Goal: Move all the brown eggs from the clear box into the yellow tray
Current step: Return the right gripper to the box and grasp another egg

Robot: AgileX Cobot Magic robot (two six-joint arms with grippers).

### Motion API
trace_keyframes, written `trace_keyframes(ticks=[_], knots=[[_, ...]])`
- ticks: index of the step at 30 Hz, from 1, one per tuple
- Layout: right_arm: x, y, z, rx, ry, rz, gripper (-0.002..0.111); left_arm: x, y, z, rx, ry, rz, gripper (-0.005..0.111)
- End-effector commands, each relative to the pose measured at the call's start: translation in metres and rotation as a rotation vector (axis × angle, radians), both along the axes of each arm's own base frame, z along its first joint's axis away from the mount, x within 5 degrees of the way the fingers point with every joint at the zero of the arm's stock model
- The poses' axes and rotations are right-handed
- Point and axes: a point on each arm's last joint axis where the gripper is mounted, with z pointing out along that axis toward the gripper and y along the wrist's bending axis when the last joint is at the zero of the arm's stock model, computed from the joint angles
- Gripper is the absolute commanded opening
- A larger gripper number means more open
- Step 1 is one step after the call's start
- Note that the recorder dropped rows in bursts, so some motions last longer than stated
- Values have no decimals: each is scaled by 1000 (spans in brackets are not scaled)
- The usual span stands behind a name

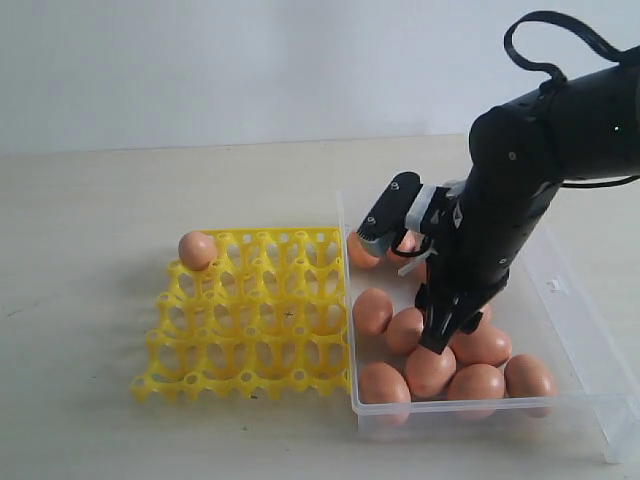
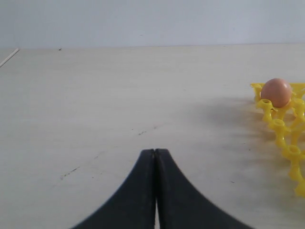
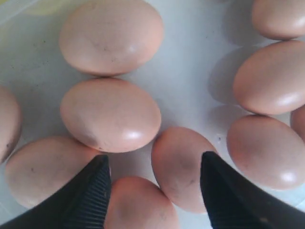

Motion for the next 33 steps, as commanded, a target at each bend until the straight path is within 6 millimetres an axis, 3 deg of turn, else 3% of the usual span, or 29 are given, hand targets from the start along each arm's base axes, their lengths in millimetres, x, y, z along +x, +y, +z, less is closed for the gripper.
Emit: trace_keyframes(ticks=[1, 11, 14, 18, 19, 24, 28, 33], knots=[[5, -2, -11, -25, -13, 27, 56, 0, 0, 3, -10, -24, -3, 0], [16, -12, -29, -55, -9, 15, 53, 0, 0, 3, -10, -24, -3, 0], [16, -12, -30, -56, -7, 14, 37, 0, 0, 3, -10, -24, -3, 0], [16, -13, -29, -58, -2, 5, 0, 0, 0, 3, -10, -24, -3, 0], [15, -14, -27, -56, -2, -7, 0, 0, 0, 3, -10, -24, -3, 0], [18, -11, 4, 31, -133, -44, 0, 0, 0, 3, -10, -24, -3, 0], [26, 0, 47, 318, -365, -193, 0, 0, 0, 3, -10, -24, -3, 0], [33, 30, 72, 623, -581, -263, 0, 0, 0, 3, -10, -24, -3, 0]])
